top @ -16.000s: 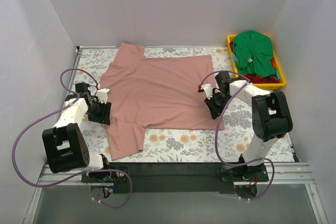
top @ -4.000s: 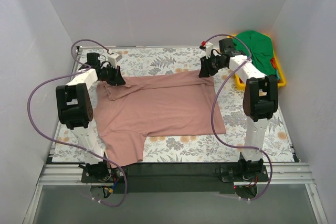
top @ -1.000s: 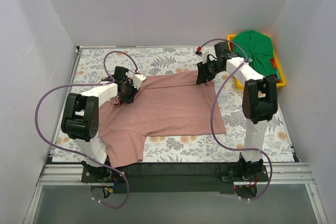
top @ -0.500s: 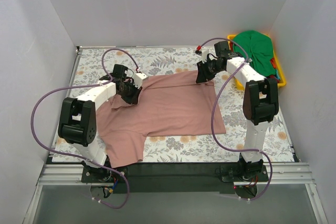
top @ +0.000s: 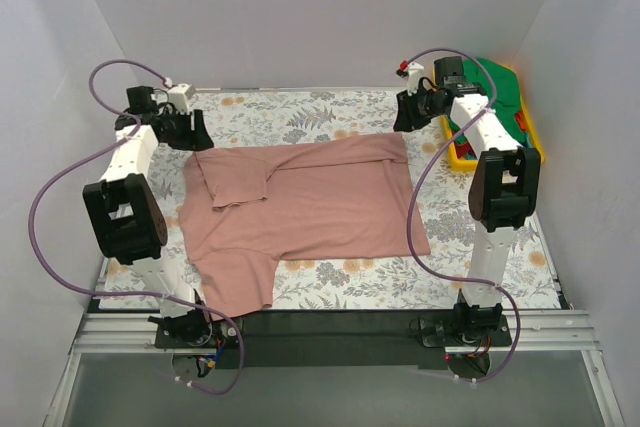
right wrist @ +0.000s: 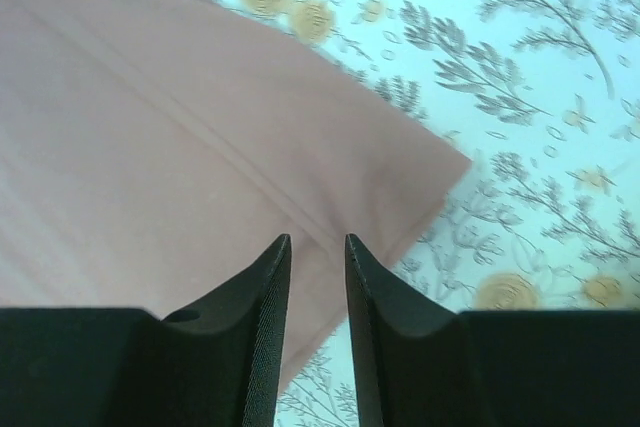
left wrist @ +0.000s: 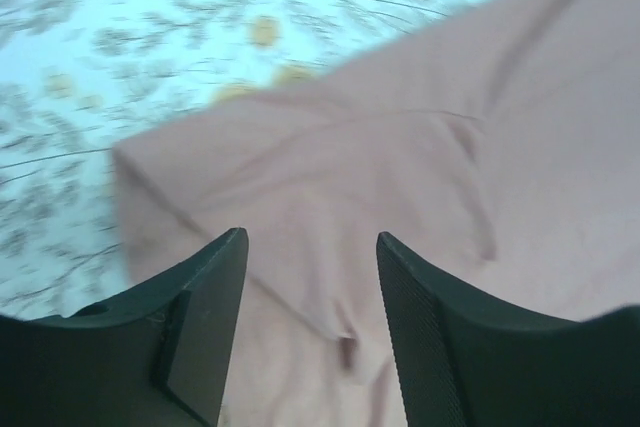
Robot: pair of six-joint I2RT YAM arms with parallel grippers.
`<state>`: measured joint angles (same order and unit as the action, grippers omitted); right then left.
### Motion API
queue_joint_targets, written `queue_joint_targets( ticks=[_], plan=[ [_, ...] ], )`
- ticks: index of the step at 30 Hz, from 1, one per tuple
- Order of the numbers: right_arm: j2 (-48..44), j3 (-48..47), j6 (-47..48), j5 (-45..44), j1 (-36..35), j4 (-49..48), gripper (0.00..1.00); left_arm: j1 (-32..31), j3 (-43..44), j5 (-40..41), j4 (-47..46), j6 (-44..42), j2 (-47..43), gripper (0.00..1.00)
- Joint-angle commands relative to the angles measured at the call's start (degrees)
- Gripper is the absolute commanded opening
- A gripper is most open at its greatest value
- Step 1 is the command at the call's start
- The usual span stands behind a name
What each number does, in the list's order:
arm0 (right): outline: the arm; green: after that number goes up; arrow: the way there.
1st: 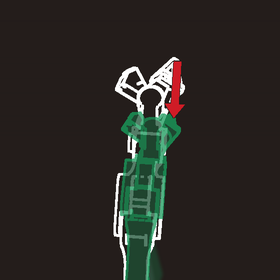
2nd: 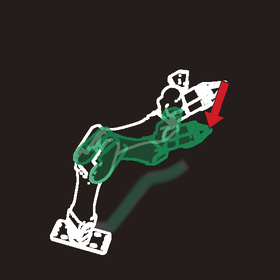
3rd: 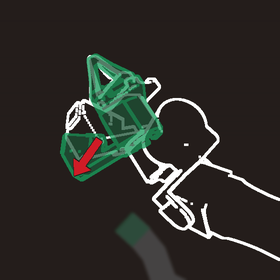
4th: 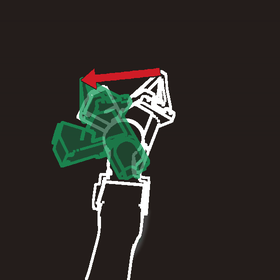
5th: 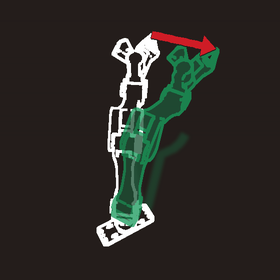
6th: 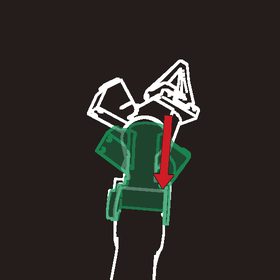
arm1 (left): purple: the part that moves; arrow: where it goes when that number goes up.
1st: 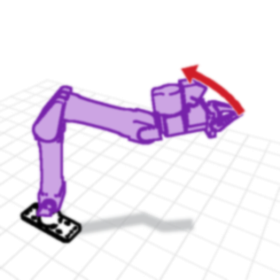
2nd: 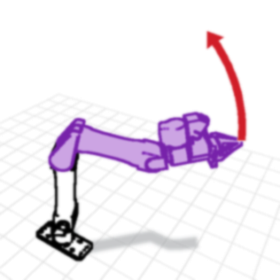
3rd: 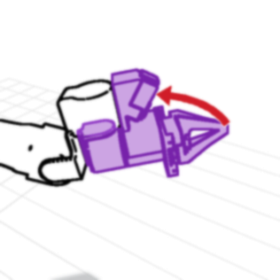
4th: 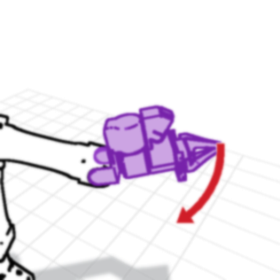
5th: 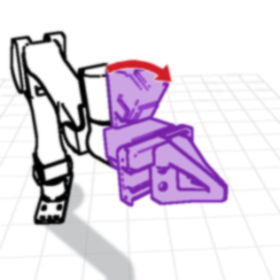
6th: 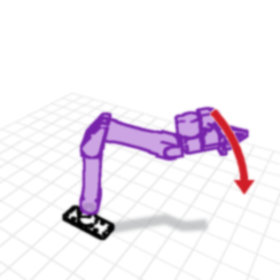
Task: Fold and stack the t-shirts
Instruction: Fold the tshirt
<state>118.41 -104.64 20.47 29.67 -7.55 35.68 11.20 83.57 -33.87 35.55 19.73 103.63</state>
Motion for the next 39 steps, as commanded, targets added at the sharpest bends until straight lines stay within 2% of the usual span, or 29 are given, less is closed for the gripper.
queue_joint_targets(
  ticks=[1, 7, 11, 16, 21, 27, 31, 34, 39],
  plan=[
    [2.0, -1.1, 0.6, -2.3, 0.6, 1.5, 0.36, 2.2, 3.3, 1.4, -0.3, 6.1, 3.8, 0.55],
    [3.5, 2.0, 3.3, -10.2, 0.6, 1.1, 0.39, 3.9, 1.5, 10.2, -2.2, 8.7, 6.8, 0.56],
    [4.9, 1.5, 1.7, -10.7, 0.6, 1.1, 0.4, 5.4, 2.2, 11.2, -4.3, 10.2, 8.2, 0.57],
    [4.9, 2.1, 0.3, -9.5, 0.6, 1.4, 0.4, 5.4, 3.1, 9.7, -2.2, 10.5, 10.2, 0.57],
    [4.0, 4.6, 2.6, -9.3, 0.5, 1.4, 0.43, 5.2, -0.8, 4.5, -1.1, 8.8, 6.9, 0.56],
    [4.0, 5.2, 4.1, -10.1, -0.1, 1.7, 0.43, -1.6, -6.0, 2.8, -0.3, 3.7, 0.4, 0.56],
    [4.4, 5.8, 4.5, -10.9, -0.1, 1.4, 0.42, -10.4, -8.3, 8.4, -3.4, 3.8, -1.6, 0.55],
    [5.0, 5.5, 4.9, -11.7, -0.1, 1.4, 0.36, -16.1, -7.0, 11.6, -5.5, 4.4, 0.2, 0.51],
    [5.3, 5.1, 5.2, -12.2, -0.1, 1.5, 0.32, -21.7, -4.4, 17.6, -6.8, 4.6, 4.0, 0.47]
  ],
)
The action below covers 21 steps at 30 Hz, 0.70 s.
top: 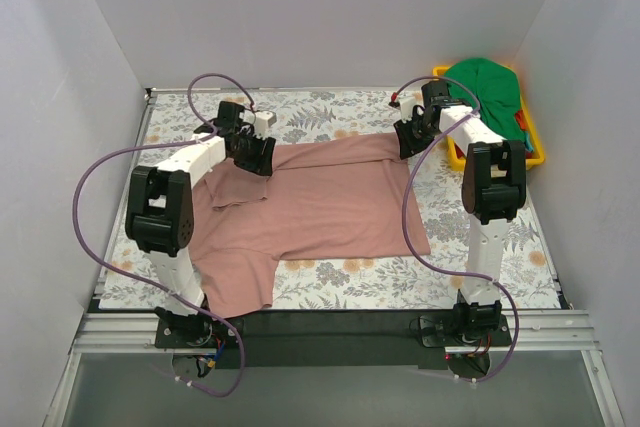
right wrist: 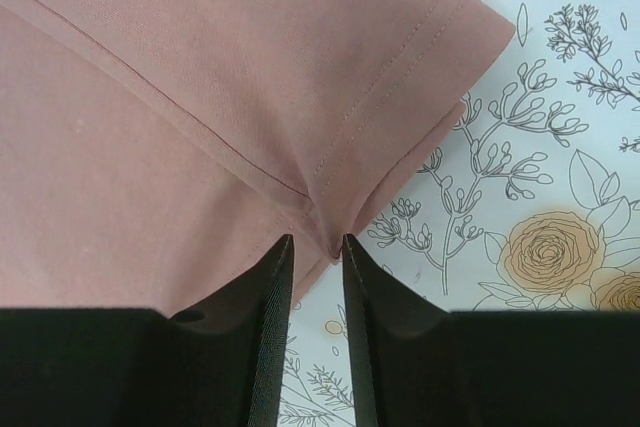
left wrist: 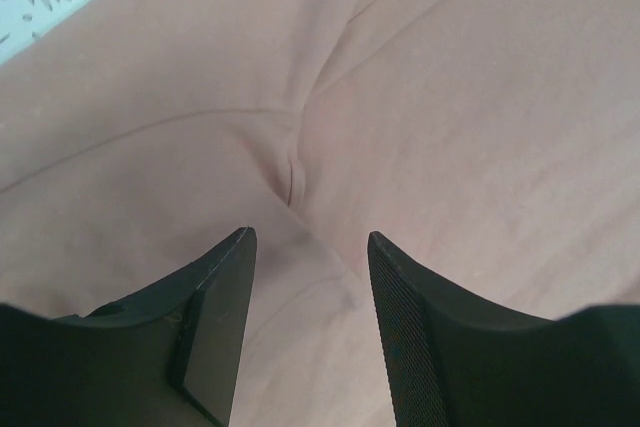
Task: Fold and stack the t-shirts
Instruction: Fold the tshirt
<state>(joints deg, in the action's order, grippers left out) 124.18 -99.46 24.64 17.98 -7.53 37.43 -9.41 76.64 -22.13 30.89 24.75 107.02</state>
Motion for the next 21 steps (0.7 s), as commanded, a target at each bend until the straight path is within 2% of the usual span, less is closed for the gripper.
queue_joint_targets(
  ticks=[1, 6, 17, 21],
  plan=[
    [-0.3, 0.0, 1.2, -0.6, -0.2, -0.3, 0.32, -2.5, 2.8, 7.1, -2.3, -0.8, 1.5, 0.47],
    [-0.3, -0.3, 1.7, -0.8, -0.1, -0.3, 0.31, -5.2, 1.8, 13.3, -5.2, -1.8, 2.7, 0.47],
    [1.2, -1.3, 1.4, 0.1, -0.1, 0.3, 0.34, -6.5, 3.2, 15.6, -6.6, -2.8, 6.4, 0.43],
    [2.0, -1.6, 1.3, -0.7, -0.1, 0.3, 0.33, -6.6, 3.6, 15.6, -7.0, -3.0, 7.2, 0.38]
  ],
)
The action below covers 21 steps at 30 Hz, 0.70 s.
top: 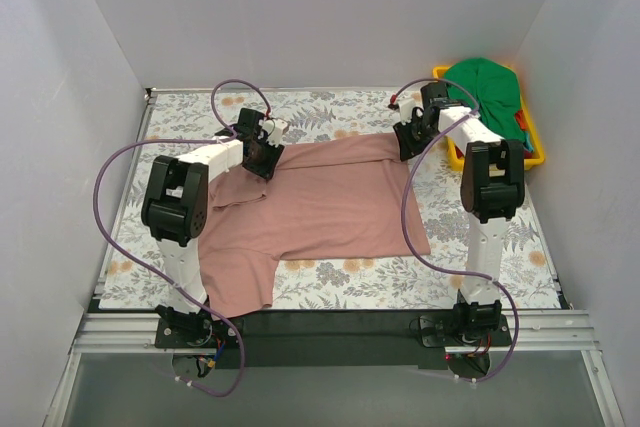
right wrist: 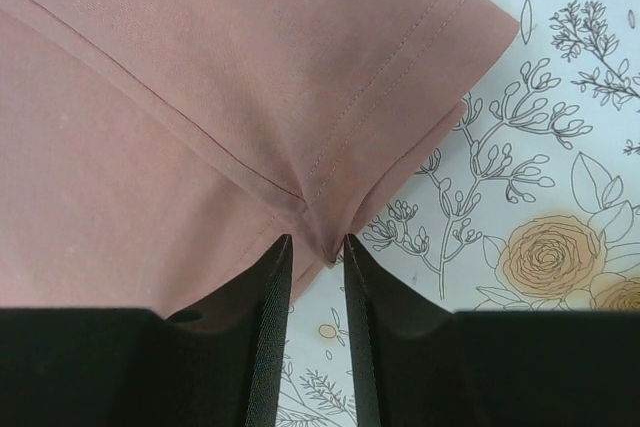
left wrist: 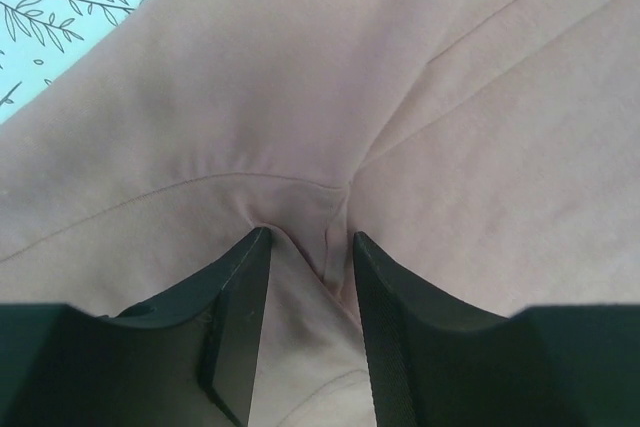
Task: Fold and stack the t-shirts
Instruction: Fold the tshirt
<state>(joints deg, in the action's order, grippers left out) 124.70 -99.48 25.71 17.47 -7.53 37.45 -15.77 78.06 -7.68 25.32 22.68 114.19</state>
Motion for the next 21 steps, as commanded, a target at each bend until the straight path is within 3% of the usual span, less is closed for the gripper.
queue_joint_targets(
  ticks=[1, 3, 5, 8, 13, 21],
  plan=[
    [1.7, -1.7, 0.1, -0.2, -0.2, 0.3, 0.33, -0.2, 2.4, 1.3, -1.3, -0.9, 0.2, 0.37],
    [1.7, -1.8, 0.2, -0.2, -0.1, 0.3, 0.29, -0.2, 2.4, 1.2, -1.5, -1.0, 0.2, 0.34],
    [1.8, -2.0, 0.0, -0.6, -0.1, 0.4, 0.14, -0.1, 2.6, 1.2, -1.4, -1.0, 0.1, 0.25],
    [1.7, -2.3, -0.2, -0.8, -0.1, 0.6, 0.01, -0.2, 2.4, 1.3, -1.2, -1.1, -1.2, 0.13],
    [-1.0, -2.1, 0.1, -0.1, 0.3, 0.3, 0.01, -0.2, 0.9, 2.4, 0.0, -2.5, -4.0, 0.0],
    [-3.9, -2.3, 0.1, 0.9, 1.3, 0.3, 0.01, -0.2, -1.9, 4.4, 0.1, -4.4, -7.1, 0.0]
  ],
)
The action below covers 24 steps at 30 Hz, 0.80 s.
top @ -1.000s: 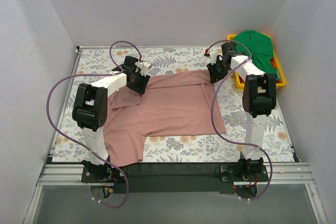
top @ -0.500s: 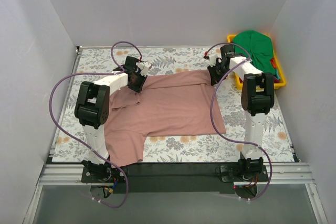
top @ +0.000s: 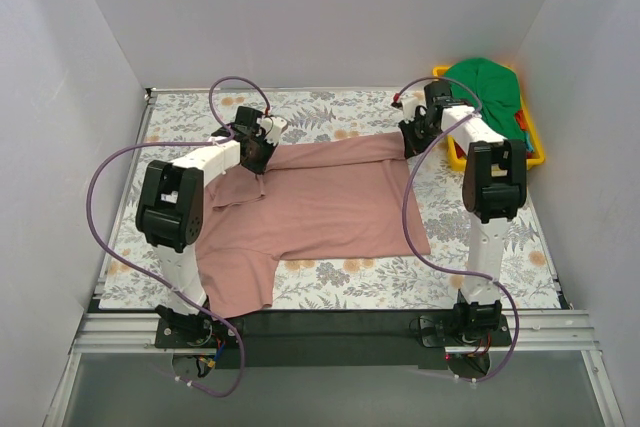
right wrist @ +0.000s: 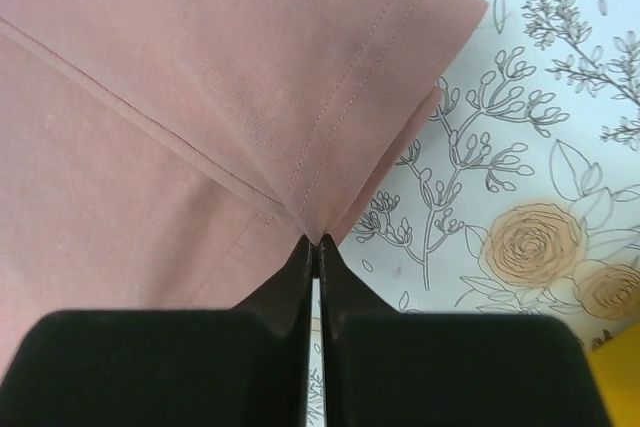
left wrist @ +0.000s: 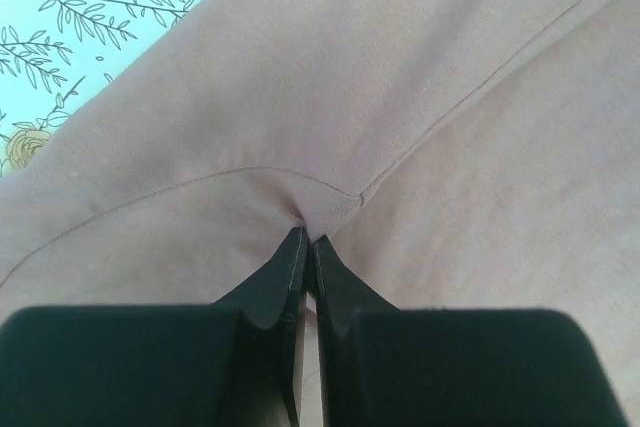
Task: Fold and stack the t-shirts
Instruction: Fold the tshirt
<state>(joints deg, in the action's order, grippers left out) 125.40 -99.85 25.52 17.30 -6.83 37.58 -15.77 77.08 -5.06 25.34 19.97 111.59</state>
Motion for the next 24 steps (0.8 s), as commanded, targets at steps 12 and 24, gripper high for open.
queue_joint_targets(
  ticks=[12, 24],
  plan=[
    [-8.3, 3.6, 2.3, 1.1, 0.9, 0.4, 0.01, -0.2, -3.0, 1.0, 1.6, -3.1, -6.7, 0.0],
    [-5.5, 4.0, 2.8, 1.2, 0.9, 1.9, 0.03, 0.5, -3.6, -4.6, 6.0, -3.1, -6.3, 0.24]
  ],
)
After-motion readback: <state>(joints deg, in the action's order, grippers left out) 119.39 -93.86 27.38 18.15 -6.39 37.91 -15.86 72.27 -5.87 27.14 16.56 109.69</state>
